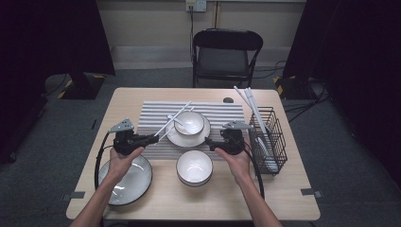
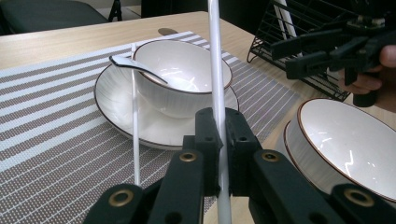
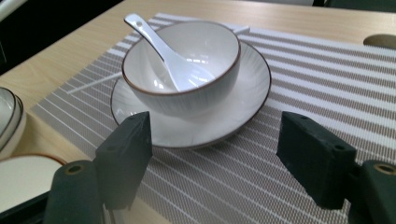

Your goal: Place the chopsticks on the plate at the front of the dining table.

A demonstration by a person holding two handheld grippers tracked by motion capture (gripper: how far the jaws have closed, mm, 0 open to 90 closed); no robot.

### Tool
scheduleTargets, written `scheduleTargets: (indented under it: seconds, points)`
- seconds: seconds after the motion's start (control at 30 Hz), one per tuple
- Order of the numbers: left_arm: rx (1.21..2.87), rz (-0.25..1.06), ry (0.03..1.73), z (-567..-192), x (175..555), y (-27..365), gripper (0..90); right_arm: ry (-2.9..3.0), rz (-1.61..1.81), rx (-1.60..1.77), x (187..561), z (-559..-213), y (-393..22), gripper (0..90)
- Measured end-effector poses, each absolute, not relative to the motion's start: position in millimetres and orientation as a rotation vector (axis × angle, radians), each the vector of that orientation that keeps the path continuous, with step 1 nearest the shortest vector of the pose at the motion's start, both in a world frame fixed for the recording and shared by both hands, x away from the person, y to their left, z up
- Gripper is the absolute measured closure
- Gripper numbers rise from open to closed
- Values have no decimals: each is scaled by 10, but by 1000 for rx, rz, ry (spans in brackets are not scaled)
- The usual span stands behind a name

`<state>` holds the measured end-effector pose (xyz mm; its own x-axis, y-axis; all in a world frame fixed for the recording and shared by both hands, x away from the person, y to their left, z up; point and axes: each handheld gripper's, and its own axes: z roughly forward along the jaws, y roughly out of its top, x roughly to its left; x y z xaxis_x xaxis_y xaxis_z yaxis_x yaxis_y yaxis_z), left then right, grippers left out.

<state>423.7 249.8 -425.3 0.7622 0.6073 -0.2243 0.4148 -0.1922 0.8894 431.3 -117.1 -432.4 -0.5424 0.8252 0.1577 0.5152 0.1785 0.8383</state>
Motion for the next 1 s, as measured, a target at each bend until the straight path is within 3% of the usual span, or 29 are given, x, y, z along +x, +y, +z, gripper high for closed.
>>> scheduleTargets:
  seconds: [1.0]
  points:
    - [1792, 239, 849, -4219, 4410, 2588, 860, 2214, 1032, 1325, 4206, -4969, -1281, 232]
